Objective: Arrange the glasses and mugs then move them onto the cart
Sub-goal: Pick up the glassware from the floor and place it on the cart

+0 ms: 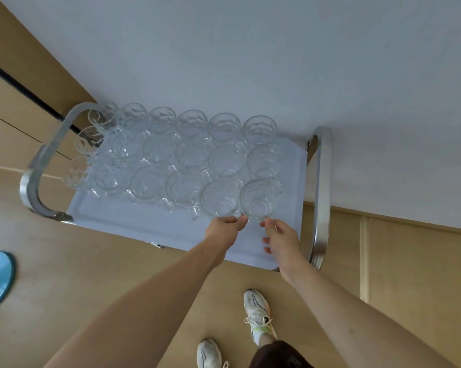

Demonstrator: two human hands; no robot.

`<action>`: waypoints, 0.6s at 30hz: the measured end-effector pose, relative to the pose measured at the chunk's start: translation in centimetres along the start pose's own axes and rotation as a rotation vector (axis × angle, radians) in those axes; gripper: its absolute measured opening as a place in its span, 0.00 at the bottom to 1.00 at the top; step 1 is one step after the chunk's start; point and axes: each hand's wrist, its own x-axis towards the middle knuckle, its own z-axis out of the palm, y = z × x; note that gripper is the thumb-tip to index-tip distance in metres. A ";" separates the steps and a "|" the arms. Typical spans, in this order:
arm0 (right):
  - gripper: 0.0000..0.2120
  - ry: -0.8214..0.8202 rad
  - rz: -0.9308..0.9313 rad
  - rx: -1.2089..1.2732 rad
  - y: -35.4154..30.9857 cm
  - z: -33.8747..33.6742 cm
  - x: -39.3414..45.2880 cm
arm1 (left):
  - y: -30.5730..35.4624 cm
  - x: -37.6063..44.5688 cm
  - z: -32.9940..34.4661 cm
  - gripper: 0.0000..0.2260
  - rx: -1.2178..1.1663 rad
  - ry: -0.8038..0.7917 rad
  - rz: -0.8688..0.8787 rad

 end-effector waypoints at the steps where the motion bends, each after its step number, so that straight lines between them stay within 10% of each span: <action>1: 0.13 0.007 -0.002 0.003 0.0 0.0 -0.1 | 0.0 -0.1 -0.2 0.16 0.051 -0.022 0.028; 18: 0.24 0.193 -0.062 -0.102 -3.6 0.2 -8.4 | 3.2 -6.3 -7.9 0.21 0.814 -0.011 0.452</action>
